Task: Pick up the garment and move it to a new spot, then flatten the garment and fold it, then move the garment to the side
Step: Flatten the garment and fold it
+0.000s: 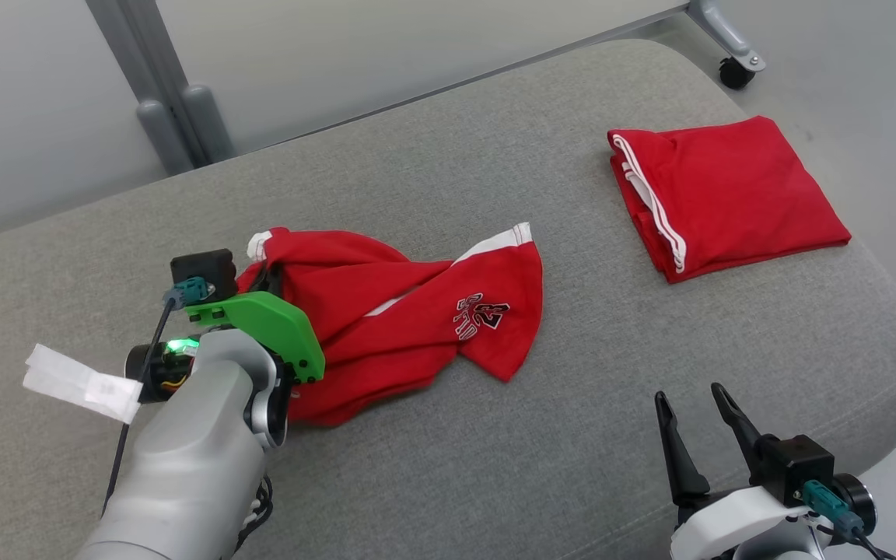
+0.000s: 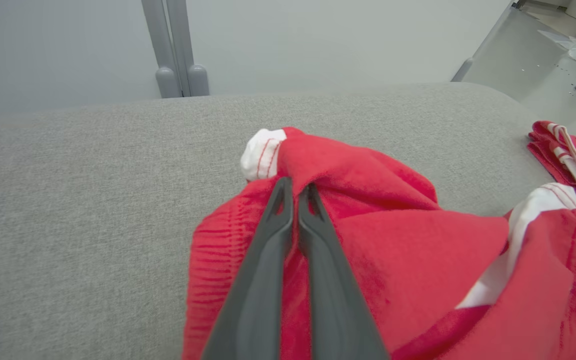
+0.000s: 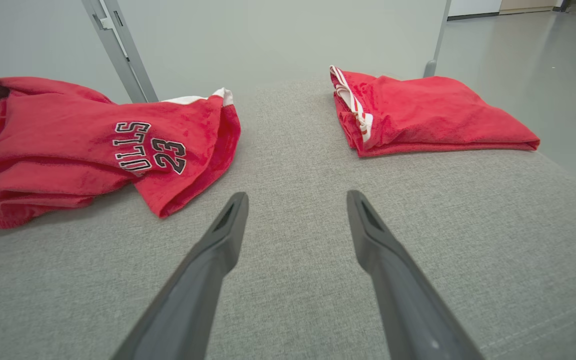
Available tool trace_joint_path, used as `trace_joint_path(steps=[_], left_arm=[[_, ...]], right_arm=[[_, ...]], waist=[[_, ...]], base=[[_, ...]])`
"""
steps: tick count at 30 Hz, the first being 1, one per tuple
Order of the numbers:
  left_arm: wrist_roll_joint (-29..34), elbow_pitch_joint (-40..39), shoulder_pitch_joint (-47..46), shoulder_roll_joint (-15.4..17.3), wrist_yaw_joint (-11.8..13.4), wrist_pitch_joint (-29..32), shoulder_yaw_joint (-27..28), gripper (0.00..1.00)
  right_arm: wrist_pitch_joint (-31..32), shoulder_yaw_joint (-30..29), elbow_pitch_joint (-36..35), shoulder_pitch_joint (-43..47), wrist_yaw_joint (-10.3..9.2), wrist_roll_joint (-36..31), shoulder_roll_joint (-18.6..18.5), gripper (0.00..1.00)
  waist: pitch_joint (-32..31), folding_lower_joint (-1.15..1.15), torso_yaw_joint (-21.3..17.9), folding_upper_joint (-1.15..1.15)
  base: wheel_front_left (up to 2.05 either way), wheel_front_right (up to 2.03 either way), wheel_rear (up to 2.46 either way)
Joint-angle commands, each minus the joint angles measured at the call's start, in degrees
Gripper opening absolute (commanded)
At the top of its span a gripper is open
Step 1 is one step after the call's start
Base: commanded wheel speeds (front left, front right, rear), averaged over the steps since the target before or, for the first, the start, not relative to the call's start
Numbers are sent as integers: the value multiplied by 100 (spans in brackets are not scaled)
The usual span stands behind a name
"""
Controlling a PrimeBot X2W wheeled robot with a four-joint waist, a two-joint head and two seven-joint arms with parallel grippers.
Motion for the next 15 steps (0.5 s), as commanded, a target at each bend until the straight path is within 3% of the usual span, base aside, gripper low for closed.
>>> trace_joint_path(steps=[1, 2, 3, 4, 11, 15], left_arm=[[-110, 83, 6, 1, -3, -43, 66, 0], [-143, 138, 31, -2, 12, -50, 112, 0], [-162, 185, 53, -9, 1, -73, 139, 60], [-212, 218, 60, -13, -5, -101, 182, 100], [-239, 244, 231, -7, -231, -234, 312, 100], [5, -223, 321, 143, -298, -271, 509, 100]], right_arm=[[-15, 12, 7, -7, -9, 24, -11, 100], [-16, 21, 10, -9, -9, 23, -10, 100], [-16, 28, 13, -8, -9, 27, -11, 100], [-15, 27, 14, -4, -9, 33, -11, 100], [-15, -3, 31, 52, -10, 64, -11, 100], [-15, -22, 32, 101, -10, 97, -11, 100]], waist=[[-44, 0, 70, 0], [-53, 0, 88, 0], [-64, 0, 111, 0], [-72, 0, 133, 0], [-171, 0, 358, 0], [-281, 0, 526, 0]], base=[[0, 0, 0], [0, 0, 0], [0, 0, 0], [0, 0, 0], [0, 0, 0], [0, 0, 0]])
